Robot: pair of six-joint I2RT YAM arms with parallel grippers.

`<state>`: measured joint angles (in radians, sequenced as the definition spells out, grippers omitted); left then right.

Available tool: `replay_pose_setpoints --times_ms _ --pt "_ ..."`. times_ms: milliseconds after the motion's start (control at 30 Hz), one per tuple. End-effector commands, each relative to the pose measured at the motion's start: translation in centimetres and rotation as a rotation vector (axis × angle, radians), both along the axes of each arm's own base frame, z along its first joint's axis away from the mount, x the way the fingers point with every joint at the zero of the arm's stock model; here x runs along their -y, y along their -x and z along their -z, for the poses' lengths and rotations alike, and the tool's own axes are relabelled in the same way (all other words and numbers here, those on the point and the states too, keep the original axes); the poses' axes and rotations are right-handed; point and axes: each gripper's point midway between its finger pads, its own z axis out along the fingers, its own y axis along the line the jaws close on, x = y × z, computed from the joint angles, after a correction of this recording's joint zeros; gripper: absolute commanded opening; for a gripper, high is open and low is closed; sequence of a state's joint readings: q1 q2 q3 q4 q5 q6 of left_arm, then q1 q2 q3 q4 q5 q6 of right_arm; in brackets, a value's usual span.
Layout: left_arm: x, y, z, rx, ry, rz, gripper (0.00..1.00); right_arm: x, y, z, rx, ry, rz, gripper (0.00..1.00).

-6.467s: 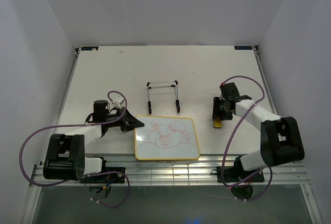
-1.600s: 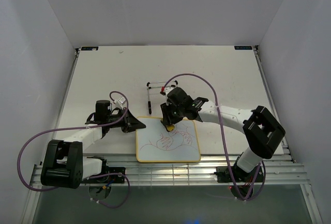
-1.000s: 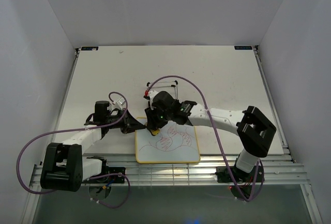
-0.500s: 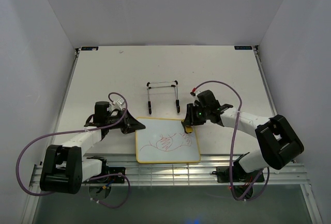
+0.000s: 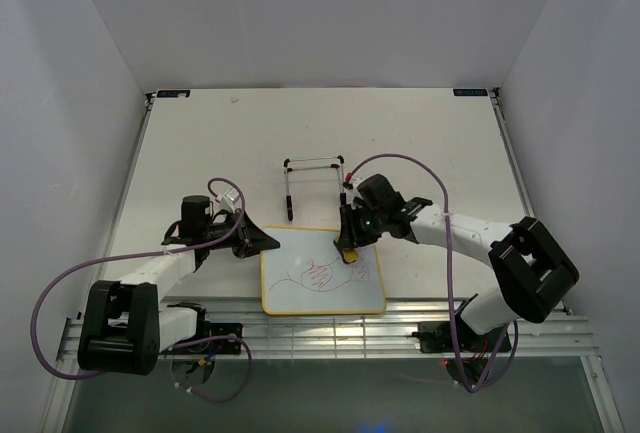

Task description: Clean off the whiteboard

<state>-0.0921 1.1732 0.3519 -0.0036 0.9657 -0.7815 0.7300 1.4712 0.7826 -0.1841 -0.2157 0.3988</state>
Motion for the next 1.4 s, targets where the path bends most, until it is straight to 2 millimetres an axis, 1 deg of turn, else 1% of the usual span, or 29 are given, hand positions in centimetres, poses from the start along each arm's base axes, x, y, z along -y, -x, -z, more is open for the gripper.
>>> replay_pose_setpoints --times_ms 0,33,100,167,233,267,333,367,400,433,467,500,533,567,600,667,700,733,767,833,900,933,1033,1133,1233,1267,1300,1333,1367 --pt "-1.4 -1.4 2.1 -0.004 -0.117 -0.108 0.0 -4.1 4.7 0.0 -0.095 -0.022 -0.156 0.25" --pt "-1.4 -1.4 2.1 -0.005 -0.118 -0.11 0.0 -5.3 4.6 -0.8 -0.078 -0.04 -0.172 0.24" --pt "-1.4 -1.4 2.2 -0.007 -0.119 -0.115 0.0 -7.1 5.6 -0.8 -0.081 -0.051 -0.216 0.24" --pt "-1.5 -1.4 2.4 -0.011 -0.123 -0.124 0.0 -8.5 6.0 -1.2 -0.086 -0.069 -0.249 0.25" --pt "-1.6 -1.3 2.6 -0.022 -0.125 -0.133 0.0 -9.0 6.3 -1.3 -0.087 -0.075 -0.267 0.24" --pt "-1.6 -1.3 2.6 -0.019 -0.127 -0.14 0.0 -8.7 6.3 -1.0 -0.085 -0.065 -0.264 0.25" --pt "-1.7 -1.1 2.8 -0.032 -0.127 -0.149 0.0 -7.4 5.7 -0.2 -0.079 -0.019 -0.23 0.24" --pt "-1.7 -1.1 2.8 -0.029 -0.128 -0.154 0.0 -6.1 6.0 0.7 -0.095 0.003 -0.215 0.24" --pt "-1.8 -1.1 2.9 -0.029 -0.13 -0.16 0.0 -5.0 5.3 1.2 -0.104 0.012 -0.18 0.25" --pt "-1.8 -1.0 3.0 -0.03 -0.132 -0.161 0.0 -4.0 5.0 1.1 -0.099 0.014 -0.154 0.24" --pt "-1.8 -1.0 3.0 -0.032 -0.134 -0.163 0.0 -3.0 5.0 1.6 -0.103 0.028 -0.132 0.24" --pt "-1.9 -1.1 3.0 -0.027 -0.138 -0.17 0.0 -0.6 4.9 3.1 -0.133 0.065 -0.08 0.24" --pt "-1.9 -1.1 3.0 -0.03 -0.139 -0.171 0.0 0.6 4.9 3.6 -0.146 0.074 -0.053 0.24" --pt "-2.0 -1.2 3.0 -0.029 -0.141 -0.173 0.0 1.5 4.9 3.6 -0.148 0.069 -0.03 0.24" --pt "-2.0 -1.3 3.1 -0.029 -0.146 -0.179 0.0 3.7 5.2 4.9 -0.182 0.095 0.023 0.24" --pt "-2.2 -1.4 3.2 -0.031 -0.155 -0.192 0.0 5.3 5.1 5.1 -0.189 0.088 0.066 0.24" --pt "-2.3 -1.6 3.2 -0.029 -0.158 -0.199 0.0 6.5 4.8 5.4 -0.204 0.089 0.109 0.24" --pt "-2.5 -1.7 3.3 -0.03 -0.166 -0.208 0.0 7.5 5.4 5.9 -0.217 0.094 0.127 0.24" --pt "-2.6 -1.8 3.3 -0.035 -0.169 -0.219 0.0 8.3 5.0 6.1 -0.224 0.09 0.158 0.24" --pt "-2.7 -1.8 3.4 -0.036 -0.172 -0.226 0.0 9.3 5.4 6.5 -0.239 0.097 0.178 0.24" --pt "-2.7 -1.9 3.4 -0.038 -0.174 -0.225 0.0 10.4 5.1 6.7 -0.236 0.119 0.207 0.24" --pt "-2.7 -1.8 3.5 -0.04 -0.173 -0.222 0.0 10.5 5.0 6.6 -0.229 0.121 0.21 0.24" --pt "-2.5 -1.7 3.5 -0.033 -0.164 -0.202 0.0 10.4 4.9 6.4 -0.23 0.122 0.195 0.23" --pt "-2.4 -1.5 3.9 -0.05 -0.163 -0.19 0.0 8.6 5.0 5.5 -0.237 0.055 0.155 0.21" --pt "-2.3 -1.7 3.8 -0.03 -0.151 -0.19 0.0 6.5 4.8 4.2 -0.209 0.033 0.115 0.21" --pt "-2.3 -1.7 3.9 -0.031 -0.15 -0.19 0.0 5.5 5.3 3.8 -0.199 0.029 0.079 0.21" --pt "-2.3 -1.7 4.0 -0.037 -0.15 -0.192 0.0 4.5 4.8 3.0 -0.171 0.022 0.07 0.21" --pt "-2.3 -1.7 4.1 -0.034 -0.146 -0.194 0.0 3.7 4.9 2.8 -0.165 0.026 0.058 0.21" --pt "-2.3 -1.6 4.2 -0.037 -0.146 -0.194 0.0 2.4 5.9 2.5 -0.162 0.029 0.023 0.2"
